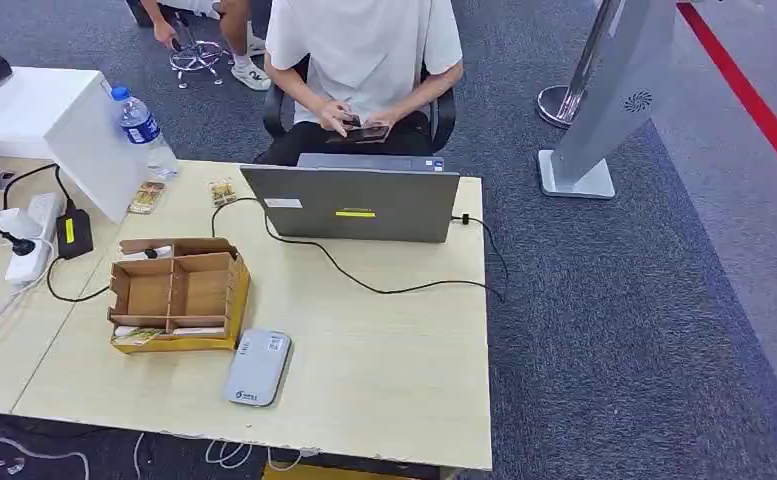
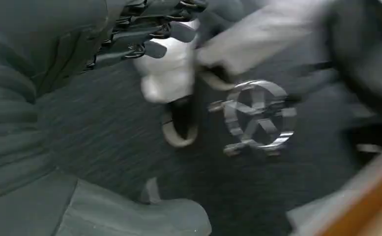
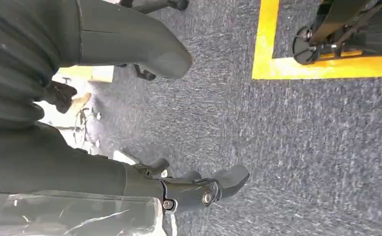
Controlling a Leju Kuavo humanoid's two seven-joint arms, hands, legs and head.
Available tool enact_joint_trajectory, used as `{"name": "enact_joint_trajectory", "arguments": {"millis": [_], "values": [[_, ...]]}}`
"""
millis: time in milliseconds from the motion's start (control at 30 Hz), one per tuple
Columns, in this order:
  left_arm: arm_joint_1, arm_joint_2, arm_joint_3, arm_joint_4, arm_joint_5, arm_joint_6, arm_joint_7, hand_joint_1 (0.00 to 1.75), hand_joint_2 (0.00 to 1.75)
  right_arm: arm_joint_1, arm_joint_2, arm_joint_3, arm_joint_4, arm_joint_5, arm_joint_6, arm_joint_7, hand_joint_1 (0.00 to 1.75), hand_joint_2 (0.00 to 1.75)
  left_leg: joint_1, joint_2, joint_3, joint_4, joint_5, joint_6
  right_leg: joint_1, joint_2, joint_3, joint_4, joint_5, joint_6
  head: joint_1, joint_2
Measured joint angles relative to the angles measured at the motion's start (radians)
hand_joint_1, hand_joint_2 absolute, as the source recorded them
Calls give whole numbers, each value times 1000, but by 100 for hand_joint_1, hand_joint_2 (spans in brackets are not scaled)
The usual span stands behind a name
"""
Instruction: Pass the card to the sensor for recognition and then transmit it.
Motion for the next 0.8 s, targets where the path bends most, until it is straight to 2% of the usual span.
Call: {"name": "enact_joint_trajectory", "arguments": {"millis": [33,167,267,333,467,533,700,800], "values": [[8,-37,24,20,6,17,33,0,175,-1,0,0,0,6,-2,0,0,175,0,0,0,0,0,0,0,0,0,0,0,0,0,0],[31,-149,65,56,-39,52,78,0,175,-3,0,0,0,18,-7,4,0,175,0,-2,0,1,0,2,-1,-2,1,-1,0,1,1,0],[37,-205,65,71,-106,4,120,0,175,-4,0,0,0,30,-7,9,0,175,0,-2,0,1,-1,3,-1,-2,2,-1,1,1,1,0],[41,-234,55,77,-177,-82,142,0,175,-4,0,0,0,44,-6,9,0,175,0,-2,0,1,-1,3,0,-2,2,-1,1,1,1,0],[47,-278,-25,85,-295,-213,187,0,175,-5,0,3,0,72,-2,8,0,175,0,-3,0,1,-1,3,0,-2,2,-1,1,1,-1,0],[53,-296,-73,88,-340,-254,183,0,175,-6,0,4,0,82,1,7,0,175,0,-3,1,1,-1,3,0,-2,2,-1,1,1,-1,0],[58,-325,-165,89,-417,-297,146,0,175,-12,0,8,0,97,12,7,0,175,0,-3,1,1,-1,3,0,-2,2,-1,1,1,-1,0],[73,-342,-253,89,-411,-300,145,0,175,-7,0,43,-6,56,15,3,0,175,0,-3,1,1,-1,3,0,-2,2,-1,1,1,-2,0]]}}
